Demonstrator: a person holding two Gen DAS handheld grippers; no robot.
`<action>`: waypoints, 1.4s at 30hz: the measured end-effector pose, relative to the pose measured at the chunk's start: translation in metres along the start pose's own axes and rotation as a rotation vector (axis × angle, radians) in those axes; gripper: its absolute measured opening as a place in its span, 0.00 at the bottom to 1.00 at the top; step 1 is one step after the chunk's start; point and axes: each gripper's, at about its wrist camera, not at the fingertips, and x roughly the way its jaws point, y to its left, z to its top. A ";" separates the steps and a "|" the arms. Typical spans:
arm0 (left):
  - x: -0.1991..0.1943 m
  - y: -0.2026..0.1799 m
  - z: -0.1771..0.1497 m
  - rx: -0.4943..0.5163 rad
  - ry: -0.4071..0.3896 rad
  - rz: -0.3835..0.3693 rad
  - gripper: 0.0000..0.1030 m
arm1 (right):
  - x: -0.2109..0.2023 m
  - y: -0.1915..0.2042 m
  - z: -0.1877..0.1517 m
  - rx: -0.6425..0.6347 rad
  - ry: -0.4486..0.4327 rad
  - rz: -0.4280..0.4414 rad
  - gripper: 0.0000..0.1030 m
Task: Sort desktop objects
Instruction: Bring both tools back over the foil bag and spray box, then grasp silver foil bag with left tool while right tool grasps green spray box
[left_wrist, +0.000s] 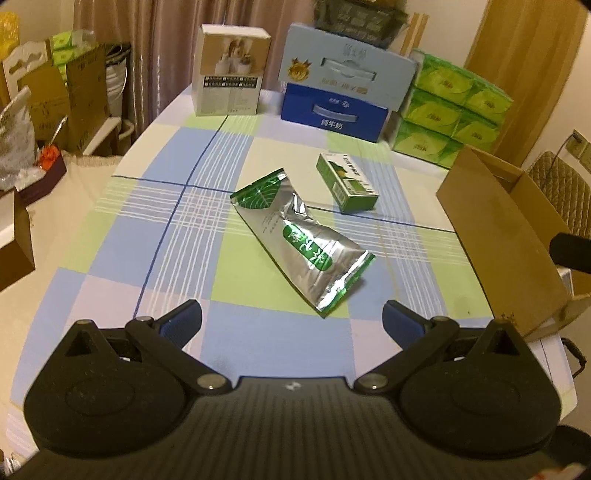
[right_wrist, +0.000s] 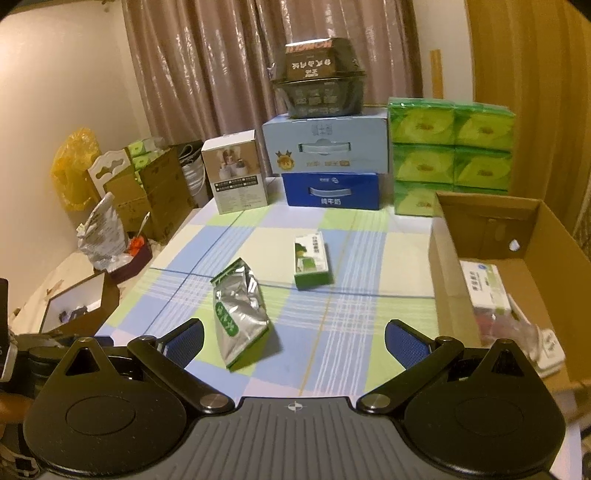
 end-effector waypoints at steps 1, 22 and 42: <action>0.005 0.002 0.003 -0.008 0.005 -0.004 0.99 | 0.006 0.000 0.003 0.000 0.002 0.004 0.98; 0.149 -0.003 0.068 -0.117 0.074 -0.010 0.99 | 0.154 -0.047 0.054 0.072 0.067 0.014 0.98; 0.193 -0.006 0.079 0.060 0.141 0.080 0.77 | 0.212 -0.067 0.051 0.085 0.136 0.001 0.98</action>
